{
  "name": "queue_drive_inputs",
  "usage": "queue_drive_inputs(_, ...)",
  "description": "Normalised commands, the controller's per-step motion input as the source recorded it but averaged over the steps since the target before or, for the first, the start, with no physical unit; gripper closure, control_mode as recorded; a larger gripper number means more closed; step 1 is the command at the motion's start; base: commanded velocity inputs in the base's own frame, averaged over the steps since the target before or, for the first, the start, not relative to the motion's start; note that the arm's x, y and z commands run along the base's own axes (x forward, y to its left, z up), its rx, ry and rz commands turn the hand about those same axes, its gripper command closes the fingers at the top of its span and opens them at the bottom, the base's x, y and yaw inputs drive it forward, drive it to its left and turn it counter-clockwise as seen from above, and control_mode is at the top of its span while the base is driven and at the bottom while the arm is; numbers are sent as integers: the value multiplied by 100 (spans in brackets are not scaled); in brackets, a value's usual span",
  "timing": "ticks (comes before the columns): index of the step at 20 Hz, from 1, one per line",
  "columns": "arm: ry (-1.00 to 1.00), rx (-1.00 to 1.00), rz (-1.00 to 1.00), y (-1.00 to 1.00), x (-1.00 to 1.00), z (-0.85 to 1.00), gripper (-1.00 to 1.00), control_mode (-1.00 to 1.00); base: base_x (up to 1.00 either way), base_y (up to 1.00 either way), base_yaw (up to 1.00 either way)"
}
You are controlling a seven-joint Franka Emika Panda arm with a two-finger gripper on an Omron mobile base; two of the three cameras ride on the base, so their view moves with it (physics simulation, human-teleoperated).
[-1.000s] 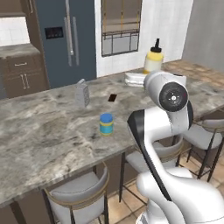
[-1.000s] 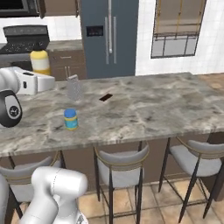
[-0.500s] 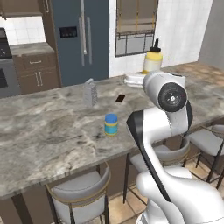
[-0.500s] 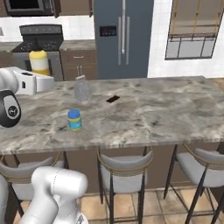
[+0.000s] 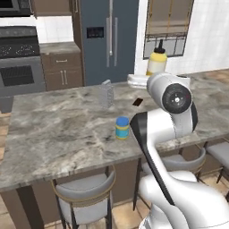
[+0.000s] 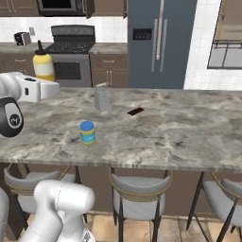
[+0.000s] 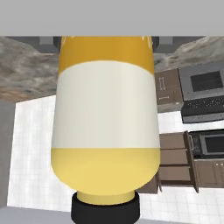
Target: Move the mustard and mayonnaise from the cabinet to the dining counter.
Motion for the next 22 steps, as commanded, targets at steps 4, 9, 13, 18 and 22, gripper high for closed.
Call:
queue_drive_inputs(4, 0, 0, 0, 0, 0, 0, 100, 100, 52, -22, 36)
queue_drive_inputs(9, 0, 0, 0, 0, 0, 0, 100, 100, 47, -29, 27)
queue_drive_inputs(13, 0, 0, 0, 0, 0, 0, 100, 100, 35, -27, 19)
queue_drive_inputs(18, 0, 0, 0, 0, 0, 0, 100, 100, 0, -2, 3)
queue_drive_inputs(22, 0, 0, 0, 0, 0, 0, 100, 100, 0, 0, 0)
